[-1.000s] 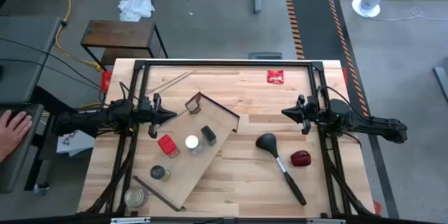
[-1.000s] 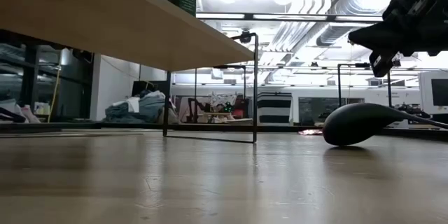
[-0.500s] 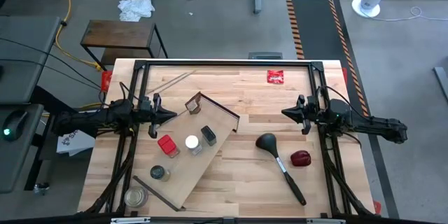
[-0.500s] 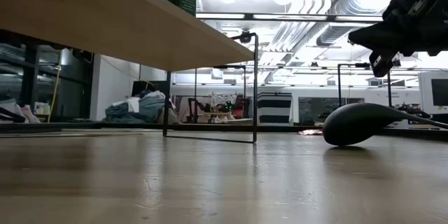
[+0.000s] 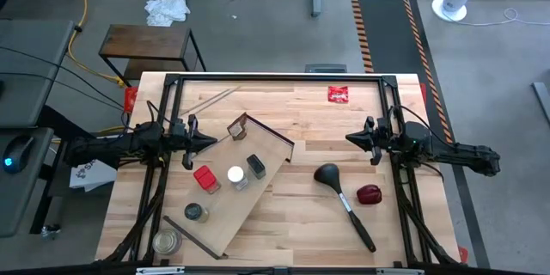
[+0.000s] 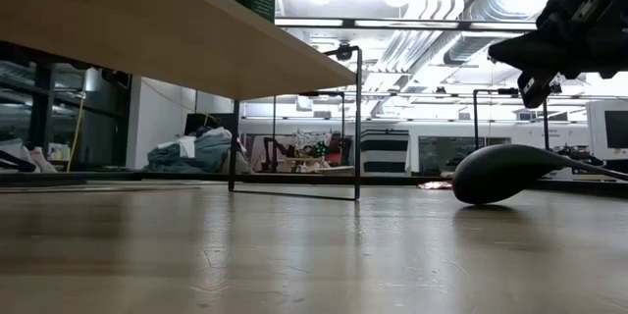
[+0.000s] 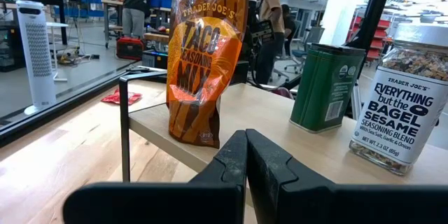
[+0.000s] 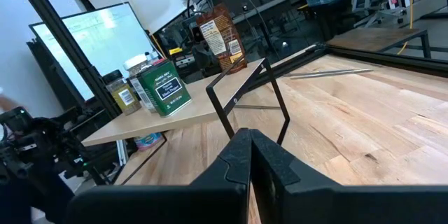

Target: Shelf spices

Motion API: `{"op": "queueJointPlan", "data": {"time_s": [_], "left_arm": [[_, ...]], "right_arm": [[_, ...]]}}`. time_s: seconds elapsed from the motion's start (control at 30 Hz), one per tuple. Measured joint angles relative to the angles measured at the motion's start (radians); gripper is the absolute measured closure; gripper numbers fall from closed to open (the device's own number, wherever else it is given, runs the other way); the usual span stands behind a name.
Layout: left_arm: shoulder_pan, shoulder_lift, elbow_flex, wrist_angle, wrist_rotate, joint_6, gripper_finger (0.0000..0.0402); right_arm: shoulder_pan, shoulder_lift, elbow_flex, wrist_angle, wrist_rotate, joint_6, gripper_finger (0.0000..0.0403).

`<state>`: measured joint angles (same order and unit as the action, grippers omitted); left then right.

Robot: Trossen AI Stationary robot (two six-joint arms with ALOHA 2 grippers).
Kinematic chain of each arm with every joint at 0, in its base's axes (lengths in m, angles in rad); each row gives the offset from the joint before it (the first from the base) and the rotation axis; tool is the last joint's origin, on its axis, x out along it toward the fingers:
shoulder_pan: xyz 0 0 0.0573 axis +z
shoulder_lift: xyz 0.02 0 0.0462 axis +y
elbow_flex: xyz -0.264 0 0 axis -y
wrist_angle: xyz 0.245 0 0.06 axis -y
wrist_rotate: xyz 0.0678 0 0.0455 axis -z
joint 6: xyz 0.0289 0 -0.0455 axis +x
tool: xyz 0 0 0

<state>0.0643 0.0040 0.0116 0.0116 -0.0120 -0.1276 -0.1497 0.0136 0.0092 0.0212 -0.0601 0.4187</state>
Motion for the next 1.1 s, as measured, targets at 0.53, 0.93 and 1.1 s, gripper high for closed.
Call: {"op": "queueJointPlan", "data": {"time_s": [0.53, 0.93, 1.1], "left_arm": [[0.000, 0.000, 0.000, 0.000, 0.000, 0.000, 0.0401], [0.000, 0.000, 0.000, 0.014, 0.000, -0.007, 0.0401], [-0.001, 0.000, 0.000, 0.198, -0.056, -0.165, 0.0401]], "right_arm": [[0.000, 0.000, 0.000, 0.000, 0.000, 0.000, 0.0402], [0.000, 0.000, 0.000, 0.000, 0.000, 0.000, 0.0402], [0.000, 0.000, 0.000, 0.000, 0.000, 0.000, 0.0402]]}}
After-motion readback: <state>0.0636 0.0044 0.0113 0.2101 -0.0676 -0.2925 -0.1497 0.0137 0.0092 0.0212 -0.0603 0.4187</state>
